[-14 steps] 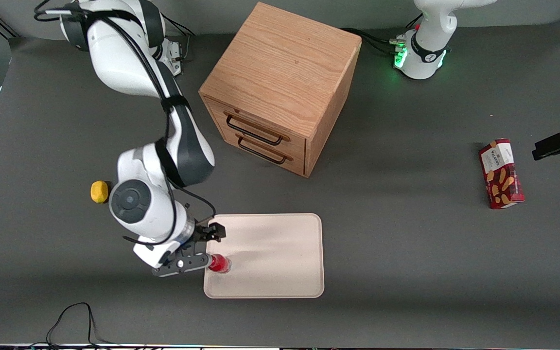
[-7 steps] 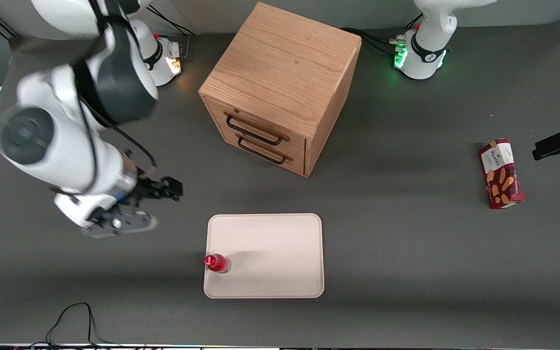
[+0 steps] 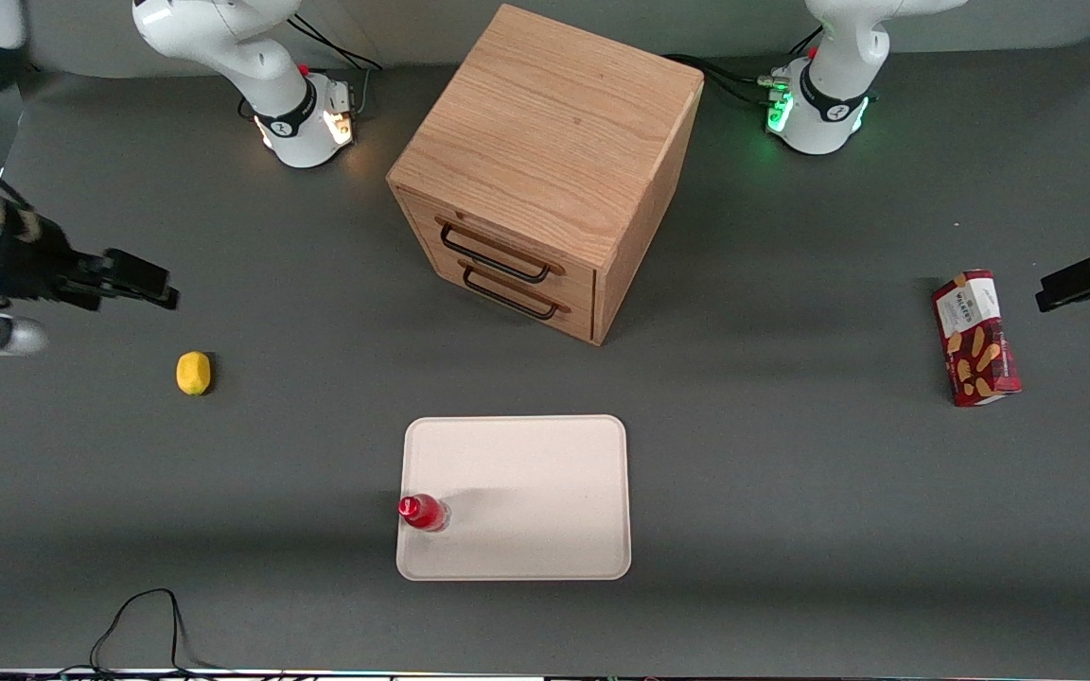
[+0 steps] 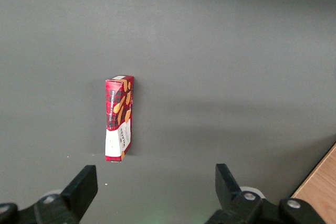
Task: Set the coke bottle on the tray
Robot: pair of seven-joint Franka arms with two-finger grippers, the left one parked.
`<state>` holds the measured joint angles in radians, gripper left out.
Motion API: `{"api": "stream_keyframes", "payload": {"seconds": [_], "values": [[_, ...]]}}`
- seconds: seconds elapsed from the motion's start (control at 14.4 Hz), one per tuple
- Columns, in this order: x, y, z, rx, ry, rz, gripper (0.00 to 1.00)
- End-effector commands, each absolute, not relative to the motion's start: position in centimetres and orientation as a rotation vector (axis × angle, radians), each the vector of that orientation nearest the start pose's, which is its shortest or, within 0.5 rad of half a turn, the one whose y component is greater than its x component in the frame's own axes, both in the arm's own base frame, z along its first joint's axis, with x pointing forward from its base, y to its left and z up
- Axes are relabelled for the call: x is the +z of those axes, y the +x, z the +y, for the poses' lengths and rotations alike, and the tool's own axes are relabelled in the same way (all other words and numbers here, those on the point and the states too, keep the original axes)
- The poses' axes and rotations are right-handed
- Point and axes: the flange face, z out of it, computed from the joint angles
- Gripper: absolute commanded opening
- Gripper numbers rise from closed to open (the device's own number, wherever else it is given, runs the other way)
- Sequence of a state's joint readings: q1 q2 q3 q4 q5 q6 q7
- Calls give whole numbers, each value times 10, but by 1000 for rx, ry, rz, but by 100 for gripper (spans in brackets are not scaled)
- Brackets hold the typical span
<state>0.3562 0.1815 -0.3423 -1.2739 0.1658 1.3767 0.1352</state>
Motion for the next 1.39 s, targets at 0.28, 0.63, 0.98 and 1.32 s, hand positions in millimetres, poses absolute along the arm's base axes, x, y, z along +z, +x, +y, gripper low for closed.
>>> {"api": "stream_keyframes", "payload": {"seconds": [0.28, 0.63, 0.98, 1.32], "values": [[658, 535, -7, -73, -3049, 23, 100], [657, 535, -17, -105, -3068, -19, 100], [656, 535, -18, -96, -3087, -14, 100], [654, 543, -24, -74, -3124, -68, 100]]}}
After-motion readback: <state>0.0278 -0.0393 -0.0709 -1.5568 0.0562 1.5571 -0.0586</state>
